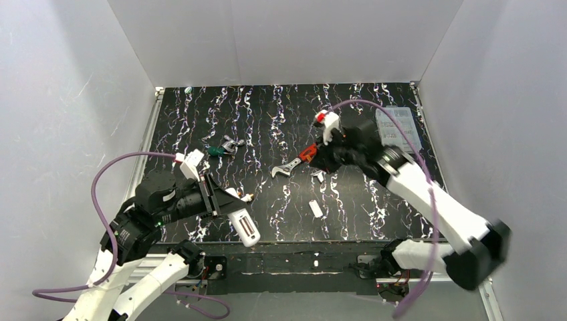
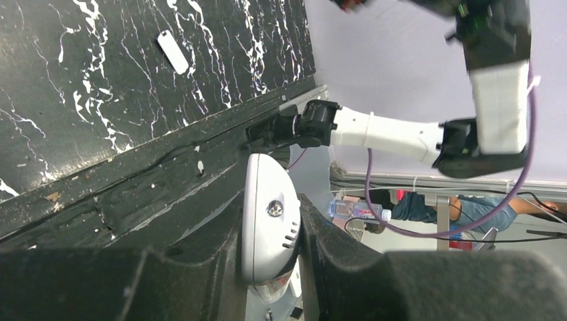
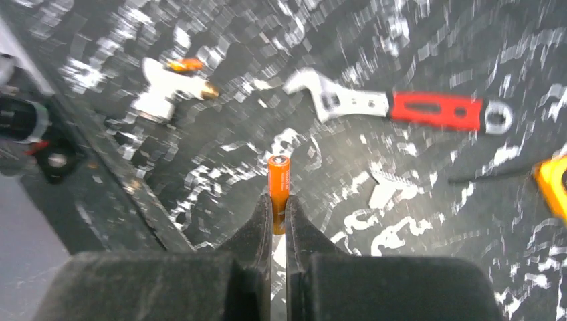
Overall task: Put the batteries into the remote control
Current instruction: Pick up the battery from the center of the board, then load the battery into the remote control.
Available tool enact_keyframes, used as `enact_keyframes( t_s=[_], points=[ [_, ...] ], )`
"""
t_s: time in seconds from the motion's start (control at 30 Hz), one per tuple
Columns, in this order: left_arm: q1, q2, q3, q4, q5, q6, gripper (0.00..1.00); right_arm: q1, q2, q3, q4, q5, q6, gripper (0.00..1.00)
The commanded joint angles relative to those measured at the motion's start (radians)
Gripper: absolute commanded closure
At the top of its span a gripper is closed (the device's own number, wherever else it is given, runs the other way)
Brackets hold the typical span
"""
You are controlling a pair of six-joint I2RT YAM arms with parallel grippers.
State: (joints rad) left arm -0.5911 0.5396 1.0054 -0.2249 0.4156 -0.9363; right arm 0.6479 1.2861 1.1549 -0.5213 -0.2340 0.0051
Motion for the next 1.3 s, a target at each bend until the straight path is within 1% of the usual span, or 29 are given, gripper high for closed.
enact_keyframes(
  t_s=[0.0,0.1,0.13,0.23,0.4,0.47,0.6,0.8,0.9,1.03,1.2,1.27],
  points=[
    [0.000,0.024,0.063,0.002,-0.005,0.040,1.00,0.124,-0.323,-0.162,0.266,0.015,0.101,0.99],
    [0.000,0.028,0.061,0.017,-0.011,0.038,1.00,0.227,-0.507,-0.331,0.518,0.015,0.033,0.99],
    [0.001,0.028,0.058,0.026,-0.013,0.034,1.00,0.255,-0.552,-0.367,0.570,0.011,0.005,0.99],
    [0.000,0.034,0.056,0.042,-0.010,0.023,1.00,0.292,-0.625,-0.389,0.587,-0.133,-0.105,0.99],
    [0.000,0.043,0.072,0.057,0.008,0.021,1.00,0.320,-0.667,-0.362,0.612,-0.319,-0.143,0.99],
    [0.001,0.041,0.072,0.067,0.012,0.023,1.00,0.332,-0.667,-0.349,0.624,-0.342,-0.147,0.99],
    [0.001,0.024,0.056,0.115,0.025,0.028,1.00,0.346,-0.655,-0.319,0.628,-0.366,-0.154,0.99],
    [0.001,-0.017,0.005,0.334,0.093,0.025,1.00,0.355,-0.643,-0.304,0.636,-0.384,-0.165,0.99],
    [0.001,-0.021,0.003,0.402,0.139,0.032,1.00,0.357,-0.645,-0.314,0.663,-0.392,-0.156,0.99],
    [0.000,-0.029,0.003,0.455,0.174,0.043,1.00,0.357,-0.650,-0.326,0.705,-0.385,-0.121,0.99],
    [0.001,-0.032,0.017,0.510,0.215,0.068,1.00,0.357,-0.647,-0.336,0.735,-0.316,-0.050,0.99],
    [0.001,-0.030,0.040,0.501,0.236,0.096,1.00,0.357,-0.646,-0.336,0.724,-0.289,-0.042,0.99]
  ],
)
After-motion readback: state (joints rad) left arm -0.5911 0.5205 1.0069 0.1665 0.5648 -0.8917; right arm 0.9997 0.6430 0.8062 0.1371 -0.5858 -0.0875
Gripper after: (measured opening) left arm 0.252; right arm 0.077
